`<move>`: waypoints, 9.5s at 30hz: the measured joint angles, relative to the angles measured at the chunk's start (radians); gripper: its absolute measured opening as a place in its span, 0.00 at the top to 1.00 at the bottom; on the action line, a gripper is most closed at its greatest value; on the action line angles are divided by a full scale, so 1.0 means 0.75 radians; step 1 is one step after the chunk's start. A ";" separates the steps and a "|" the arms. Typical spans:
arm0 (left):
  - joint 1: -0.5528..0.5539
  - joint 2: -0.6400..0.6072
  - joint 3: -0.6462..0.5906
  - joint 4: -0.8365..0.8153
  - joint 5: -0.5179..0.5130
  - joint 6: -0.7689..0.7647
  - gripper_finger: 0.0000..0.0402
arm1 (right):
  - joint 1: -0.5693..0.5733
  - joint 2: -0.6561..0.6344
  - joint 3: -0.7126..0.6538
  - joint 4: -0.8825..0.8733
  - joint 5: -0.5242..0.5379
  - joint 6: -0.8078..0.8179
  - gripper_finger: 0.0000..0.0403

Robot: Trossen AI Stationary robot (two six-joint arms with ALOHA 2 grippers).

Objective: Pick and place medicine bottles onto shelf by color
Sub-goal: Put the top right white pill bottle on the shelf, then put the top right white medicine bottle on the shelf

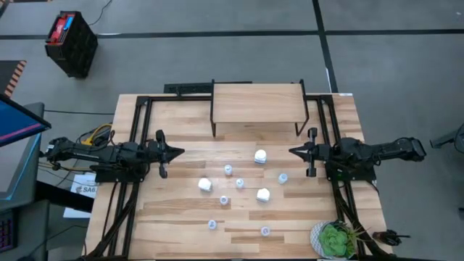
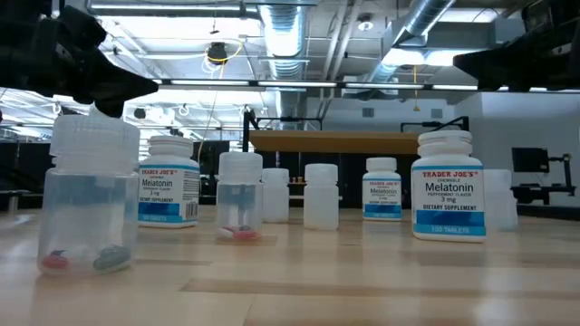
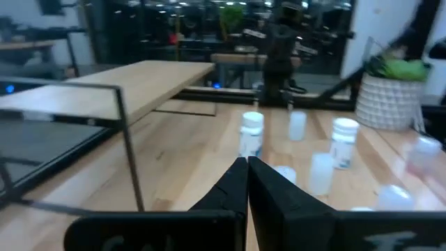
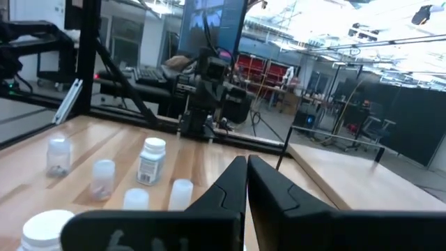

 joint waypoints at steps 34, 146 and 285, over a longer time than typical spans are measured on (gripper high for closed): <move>0.000 0.001 0.000 0.040 -0.462 -0.663 1.00 | 0.013 0.001 0.000 -0.065 0.000 0.672 0.91; 0.181 1.590 1.132 -0.334 0.499 0.469 0.44 | 0.166 1.565 1.090 -1.386 -0.196 0.931 0.34; 0.181 1.590 1.131 -0.348 0.429 0.500 0.44 | -0.991 2.001 2.733 -2.485 -0.178 0.206 0.34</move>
